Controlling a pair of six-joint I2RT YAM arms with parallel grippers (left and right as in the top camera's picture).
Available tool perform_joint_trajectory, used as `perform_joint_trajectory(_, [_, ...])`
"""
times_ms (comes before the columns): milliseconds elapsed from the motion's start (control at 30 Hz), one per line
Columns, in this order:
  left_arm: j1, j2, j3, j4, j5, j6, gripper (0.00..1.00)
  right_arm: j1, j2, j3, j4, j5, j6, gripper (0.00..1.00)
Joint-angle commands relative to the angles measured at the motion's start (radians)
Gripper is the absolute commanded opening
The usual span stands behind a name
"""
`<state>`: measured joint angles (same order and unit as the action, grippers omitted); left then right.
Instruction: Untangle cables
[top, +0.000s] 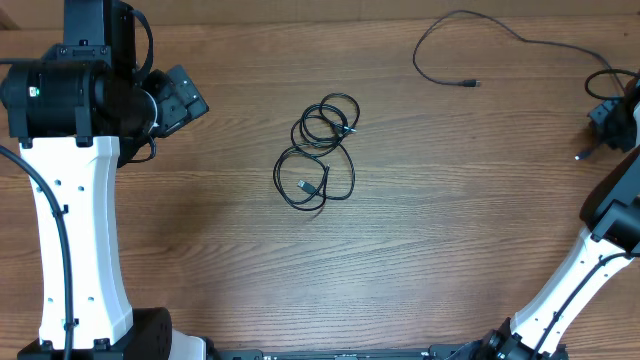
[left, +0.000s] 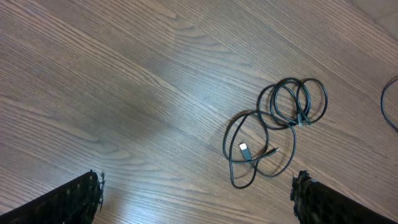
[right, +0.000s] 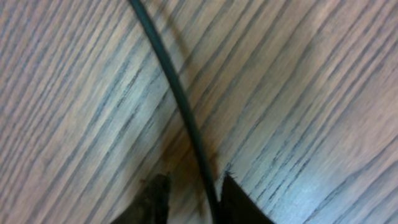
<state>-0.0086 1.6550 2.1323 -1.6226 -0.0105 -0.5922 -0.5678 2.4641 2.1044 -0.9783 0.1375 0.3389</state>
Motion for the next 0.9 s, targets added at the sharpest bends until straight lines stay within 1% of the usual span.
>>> perform_joint_trajectory(0, [0.002,0.006,-0.005,0.004,0.001,0.009,0.99,-0.002,0.007,-0.006,0.008,-0.029,0.004,0.16])
perform_joint_trajectory(67, [0.002,0.006,-0.005,0.004,0.001,0.010,1.00,-0.002,0.007,-0.005,0.009,-0.060,0.005,0.06])
perform_joint_trajectory(100, [0.002,0.006,-0.005,0.004,0.001,0.009,1.00,-0.002,0.006,0.000,0.013,-0.089,0.013,0.04])
perform_joint_trajectory(167, [0.002,0.006,-0.005,0.004,0.001,0.009,0.99,-0.002,0.006,0.014,0.026,-0.140,0.060,0.04])
perform_joint_trajectory(300, [0.002,0.006,-0.005,0.004,0.001,0.009,1.00,-0.003,0.006,0.077,0.084,-0.272,0.218,0.04])
perform_joint_trajectory(367, [0.002,0.006,-0.005,0.004,0.001,0.010,1.00,-0.003,0.006,0.116,0.143,-0.368,0.298,0.04])
perform_joint_trajectory(400, [0.002,0.006,-0.005,0.004,0.001,0.010,0.99,-0.003,0.006,0.120,0.152,-0.380,0.307,0.04])
perform_joint_trajectory(433, [0.002,0.006,-0.005,0.004,0.001,0.009,0.99,0.005,0.006,0.140,0.204,-0.439,0.366,0.04])
perform_joint_trajectory(533, [0.002,0.006,-0.005,0.004,0.001,0.010,1.00,0.036,0.006,0.150,0.296,-0.525,0.492,0.04])
perform_joint_trajectory(633, [0.002,0.006,-0.005,0.004,0.001,0.010,1.00,0.077,0.006,0.150,0.359,-0.577,0.538,0.04])
perform_joint_trajectory(800, [0.002,0.006,-0.005,0.005,0.001,0.010,1.00,0.156,0.006,0.150,0.394,-0.558,0.547,0.04])
perform_joint_trajectory(833, [0.002,0.006,-0.005,0.004,0.001,0.009,1.00,0.167,0.006,0.149,0.390,-0.544,0.542,0.07])
perform_joint_trajectory(867, [0.002,0.006,-0.005,0.004,0.001,0.010,1.00,0.179,0.006,0.149,0.386,-0.526,0.534,0.19])
